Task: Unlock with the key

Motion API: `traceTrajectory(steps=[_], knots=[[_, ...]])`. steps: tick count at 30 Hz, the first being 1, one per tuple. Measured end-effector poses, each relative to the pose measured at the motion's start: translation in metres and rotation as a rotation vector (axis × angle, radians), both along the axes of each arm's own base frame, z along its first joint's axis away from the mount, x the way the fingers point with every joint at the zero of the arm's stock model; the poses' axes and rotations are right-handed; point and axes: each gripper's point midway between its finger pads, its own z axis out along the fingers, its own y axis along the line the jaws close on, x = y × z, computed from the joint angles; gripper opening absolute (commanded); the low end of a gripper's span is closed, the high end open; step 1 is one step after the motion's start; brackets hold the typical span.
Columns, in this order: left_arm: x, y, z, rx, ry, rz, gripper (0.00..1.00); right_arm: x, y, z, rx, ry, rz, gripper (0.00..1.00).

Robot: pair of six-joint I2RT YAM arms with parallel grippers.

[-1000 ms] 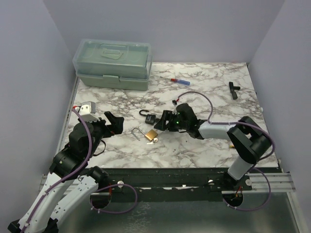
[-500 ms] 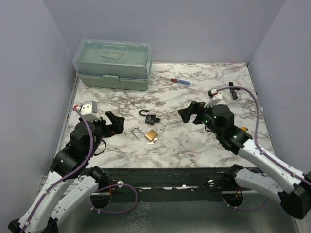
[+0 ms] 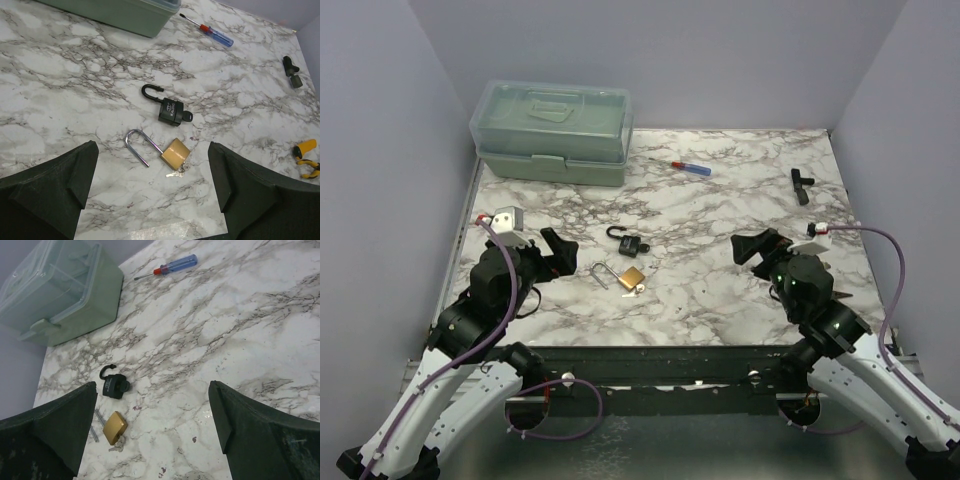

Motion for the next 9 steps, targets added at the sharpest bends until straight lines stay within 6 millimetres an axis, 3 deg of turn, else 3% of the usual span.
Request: traceTrajectory(steps=[5, 9], knots=[[0.0006, 0.0009, -0.0004, 0.001, 0.001, 0.004, 0.99, 0.0019, -0.0029, -0.0075, -0.010, 0.048, -0.032, 1.00], [0.0007, 0.0008, -0.0007, 0.002, 0.002, 0.004, 0.99, 0.0036, 0.0004, -0.0015, -0.036, 0.047, -0.012, 1.00]])
